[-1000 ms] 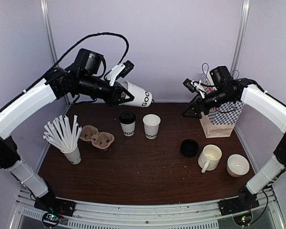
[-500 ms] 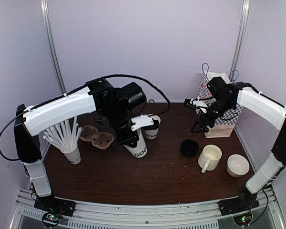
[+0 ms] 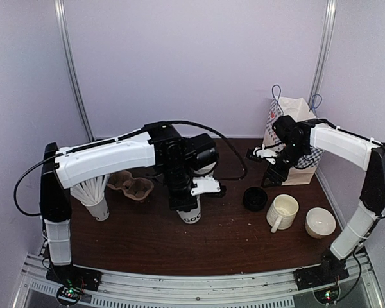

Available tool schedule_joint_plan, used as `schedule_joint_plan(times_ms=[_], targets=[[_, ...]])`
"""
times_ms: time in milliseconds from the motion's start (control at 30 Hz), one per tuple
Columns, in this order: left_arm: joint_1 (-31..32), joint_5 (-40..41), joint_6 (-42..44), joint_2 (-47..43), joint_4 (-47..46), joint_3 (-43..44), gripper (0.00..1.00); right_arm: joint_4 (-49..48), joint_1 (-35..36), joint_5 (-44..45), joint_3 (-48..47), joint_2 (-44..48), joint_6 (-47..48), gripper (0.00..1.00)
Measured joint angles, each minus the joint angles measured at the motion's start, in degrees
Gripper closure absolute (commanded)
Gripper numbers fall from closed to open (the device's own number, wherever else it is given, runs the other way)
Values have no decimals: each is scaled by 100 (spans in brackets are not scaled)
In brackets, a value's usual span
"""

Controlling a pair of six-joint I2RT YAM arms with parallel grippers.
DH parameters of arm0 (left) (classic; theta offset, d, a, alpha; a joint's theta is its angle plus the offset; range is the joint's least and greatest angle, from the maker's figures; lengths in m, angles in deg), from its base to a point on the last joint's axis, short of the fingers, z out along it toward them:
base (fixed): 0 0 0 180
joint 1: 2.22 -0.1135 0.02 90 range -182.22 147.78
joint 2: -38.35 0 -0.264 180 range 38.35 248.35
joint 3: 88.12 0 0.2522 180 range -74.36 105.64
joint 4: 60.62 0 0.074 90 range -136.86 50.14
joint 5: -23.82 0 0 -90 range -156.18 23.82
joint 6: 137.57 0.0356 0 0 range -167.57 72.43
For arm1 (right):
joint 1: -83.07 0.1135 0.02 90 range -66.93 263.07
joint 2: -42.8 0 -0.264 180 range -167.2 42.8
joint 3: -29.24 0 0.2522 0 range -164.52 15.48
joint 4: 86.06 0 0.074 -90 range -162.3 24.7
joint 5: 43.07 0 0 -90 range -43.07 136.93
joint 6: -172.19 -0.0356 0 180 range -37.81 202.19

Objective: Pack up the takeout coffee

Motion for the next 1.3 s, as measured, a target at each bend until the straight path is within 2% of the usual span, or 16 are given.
schedule_joint_plan(times_ms=[233, 667, 900, 1300], targets=[[79, 46, 66, 247, -44, 15, 98, -20, 0, 214, -79, -680, -127, 50], [81, 31, 103, 487, -96, 11, 93, -55, 0, 570, -461, -1204, -424, 57], [96, 59, 105, 625, -118, 11, 69, -24, 55, 575, -573, -1475, -452, 62], [111, 101, 103, 584, -131, 11, 59, 50, 79, 616, -745, -1635, -538, 70]])
